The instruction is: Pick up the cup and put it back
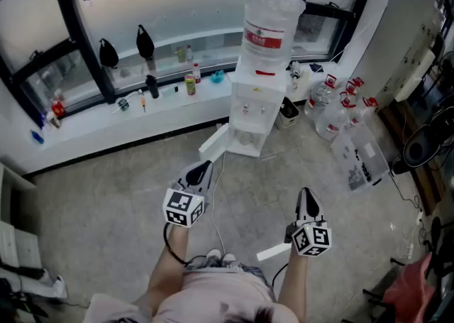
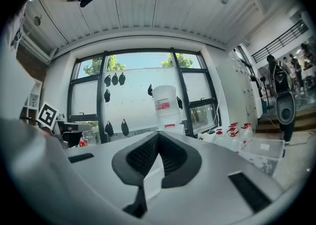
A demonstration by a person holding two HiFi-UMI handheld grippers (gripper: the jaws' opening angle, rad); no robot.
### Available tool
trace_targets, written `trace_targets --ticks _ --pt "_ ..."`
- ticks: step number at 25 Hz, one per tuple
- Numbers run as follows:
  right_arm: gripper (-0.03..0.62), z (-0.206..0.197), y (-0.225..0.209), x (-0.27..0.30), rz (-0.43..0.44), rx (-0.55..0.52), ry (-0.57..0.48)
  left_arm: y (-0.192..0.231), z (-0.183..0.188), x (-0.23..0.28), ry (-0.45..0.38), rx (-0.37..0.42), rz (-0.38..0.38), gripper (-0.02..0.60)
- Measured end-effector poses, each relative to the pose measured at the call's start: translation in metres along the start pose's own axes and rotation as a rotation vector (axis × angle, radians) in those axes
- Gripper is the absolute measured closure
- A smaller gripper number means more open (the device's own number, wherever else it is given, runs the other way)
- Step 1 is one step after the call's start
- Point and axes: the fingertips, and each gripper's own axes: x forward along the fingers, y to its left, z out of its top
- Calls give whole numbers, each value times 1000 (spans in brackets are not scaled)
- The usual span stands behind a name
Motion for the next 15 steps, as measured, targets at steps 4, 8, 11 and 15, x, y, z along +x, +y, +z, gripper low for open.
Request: trace_targets --ticks 4,8,11,15 --pt "579 -1 -2 -3 -2 3 5 -4 0 0 1 0 -1 557" --pt "579 0 -2 -5 6 0 9 -8 1 1 3 2 -1 557" --pt "579 -2 -1 -7 11 -4 13 -10 -2 -2 5 0 0 557" --pt "579 -3 1 -7 13 -2 18 -9 -6 -4 12 -6 4 557"
